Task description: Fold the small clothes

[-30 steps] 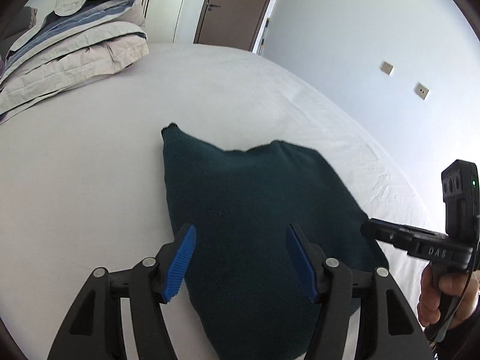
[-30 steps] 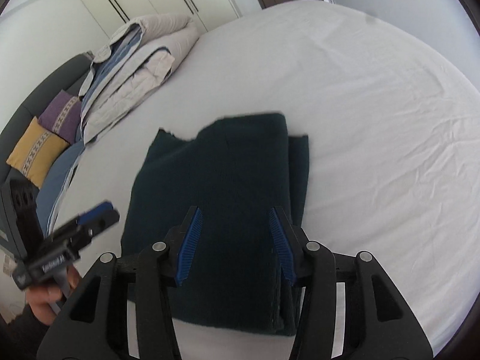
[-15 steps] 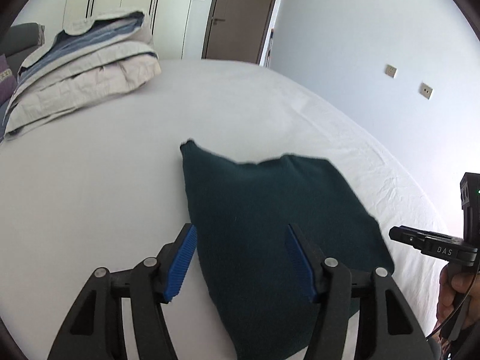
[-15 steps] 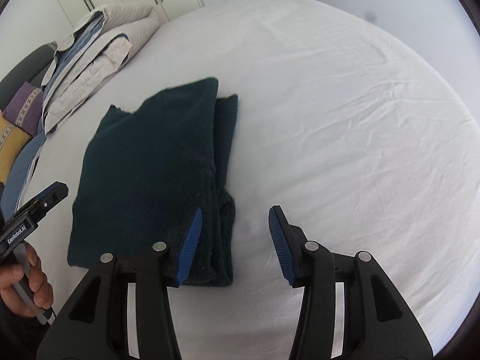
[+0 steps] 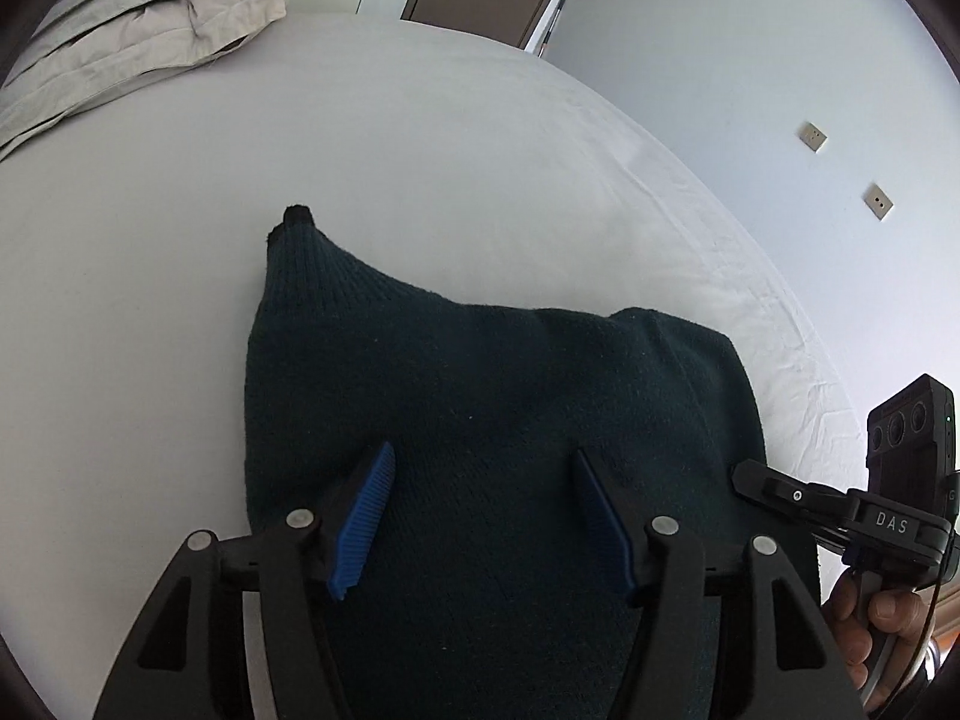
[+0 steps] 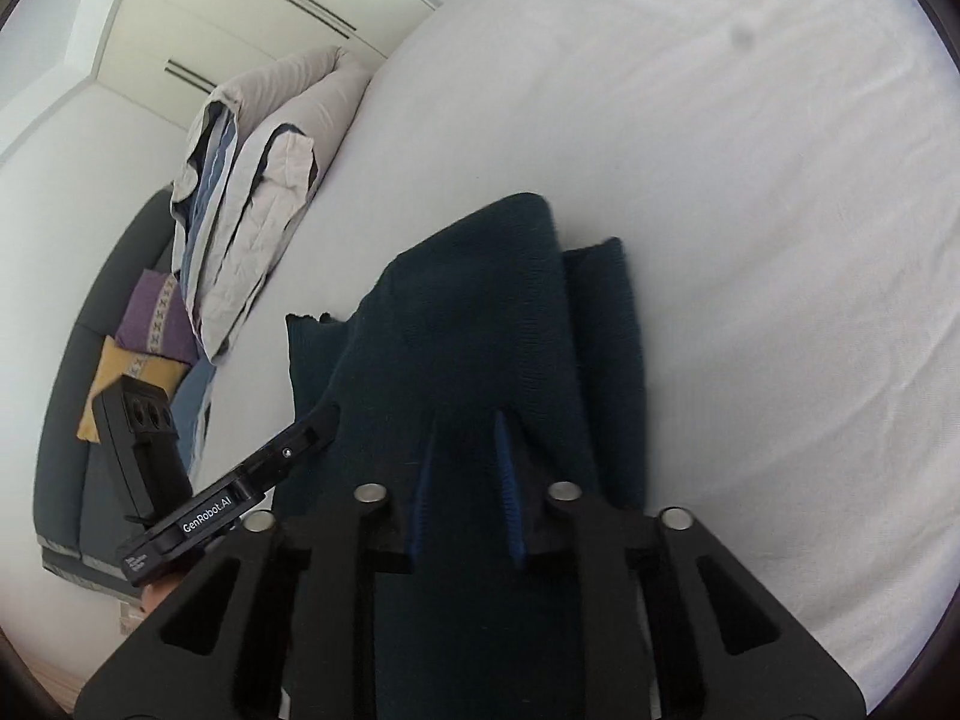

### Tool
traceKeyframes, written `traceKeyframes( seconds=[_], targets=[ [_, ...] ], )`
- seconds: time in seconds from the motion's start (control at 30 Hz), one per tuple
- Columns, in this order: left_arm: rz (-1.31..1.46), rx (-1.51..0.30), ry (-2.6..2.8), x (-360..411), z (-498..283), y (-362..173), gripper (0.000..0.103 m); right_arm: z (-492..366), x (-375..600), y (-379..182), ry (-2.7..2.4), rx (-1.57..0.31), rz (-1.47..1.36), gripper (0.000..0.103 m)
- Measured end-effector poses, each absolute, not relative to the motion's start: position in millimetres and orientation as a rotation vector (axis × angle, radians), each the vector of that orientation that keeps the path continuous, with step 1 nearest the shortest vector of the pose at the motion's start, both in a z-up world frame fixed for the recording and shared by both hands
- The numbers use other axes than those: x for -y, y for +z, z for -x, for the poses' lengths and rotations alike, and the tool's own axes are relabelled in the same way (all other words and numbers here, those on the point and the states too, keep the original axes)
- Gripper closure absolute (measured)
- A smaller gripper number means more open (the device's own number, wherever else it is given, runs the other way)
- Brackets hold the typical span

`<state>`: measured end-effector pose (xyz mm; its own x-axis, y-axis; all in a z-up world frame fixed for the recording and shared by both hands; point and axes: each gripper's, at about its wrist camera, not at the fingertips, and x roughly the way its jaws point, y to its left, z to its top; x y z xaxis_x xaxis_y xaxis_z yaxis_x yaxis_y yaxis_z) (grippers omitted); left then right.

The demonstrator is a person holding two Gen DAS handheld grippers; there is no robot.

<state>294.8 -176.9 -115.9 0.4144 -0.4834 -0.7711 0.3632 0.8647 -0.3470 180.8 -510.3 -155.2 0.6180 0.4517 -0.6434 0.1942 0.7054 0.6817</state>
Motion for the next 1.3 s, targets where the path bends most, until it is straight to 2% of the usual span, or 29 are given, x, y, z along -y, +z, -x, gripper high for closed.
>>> traceKeyframes(
  seconds=[0.07,0.13,0.2,0.3,0.4,0.5,0.7,0.77,0.83,0.87,1.0,1.07,1.1,1.13,1.3],
  targets=[
    [0.080,-1.006,-0.520,183.5,-291.9,-115.1,0.037,-180.5,511.9,-154.7,0.157,-0.923,-0.789,0.097],
    [0.062,-0.997,-0.508,186.1,-289.7,-115.9,0.036,-180.7,510.8,-141.3,0.143,-0.901,-0.792,0.091],
    [0.056,-0.990,-0.501,187.2,-286.8,-116.7,0.035,-187.3,507.0,-124.7,0.168,-0.847,-0.791,0.090],
    [0.034,-0.989,-0.494,190.8,-287.4,-117.6,0.035,-194.3,496.3,-116.9,0.211,-0.873,-0.772,0.085],
    [0.017,-0.986,-0.493,192.0,-288.9,-118.0,0.035,-197.9,486.4,-145.1,0.200,-0.938,-0.744,0.086],
    [-0.007,-0.976,-0.488,196.4,-288.1,-116.7,0.035,-182.7,499.7,-157.3,0.246,-0.845,-0.809,0.087],
    [-0.009,-0.970,-0.491,194.6,-288.9,-118.0,0.034,-153.9,512.7,-143.9,0.173,-0.829,-0.714,0.086],
    [-0.013,-0.966,-0.488,195.3,-288.3,-118.5,0.034,-140.9,513.9,-132.1,0.134,-0.807,-0.675,0.079],
    [-0.008,-0.963,-0.488,194.5,-287.0,-118.1,0.034,-126.7,517.8,-121.9,0.088,-0.772,-0.660,0.034],
    [0.001,-0.961,-0.492,193.3,-286.6,-116.7,0.034,-122.0,519.9,-118.2,0.074,-0.755,-0.657,0.029],
    [0.074,-0.939,-0.499,169.8,-275.8,-96.0,0.035,-124.6,525.6,-125.0,0.057,-0.839,-0.670,0.028],
    [0.122,-0.892,-0.427,143.4,-260.7,-77.8,0.027,-123.6,529.4,-132.4,0.059,-0.880,-0.688,0.028],
    [0.159,-0.862,-0.396,128.2,-253.0,-70.9,0.019,-123.1,530.1,-135.2,0.067,-0.893,-0.695,0.028],
    [0.196,-0.850,-0.379,114.9,-247.0,-67.4,0.017,-122.1,529.8,-137.0,0.084,-0.895,-0.702,0.028],
    [0.253,-1.010,-0.407,105.2,-240.6,-89.8,0.018,-126.1,518.8,-144.6,0.127,-0.948,-0.703,0.030]
  ],
)
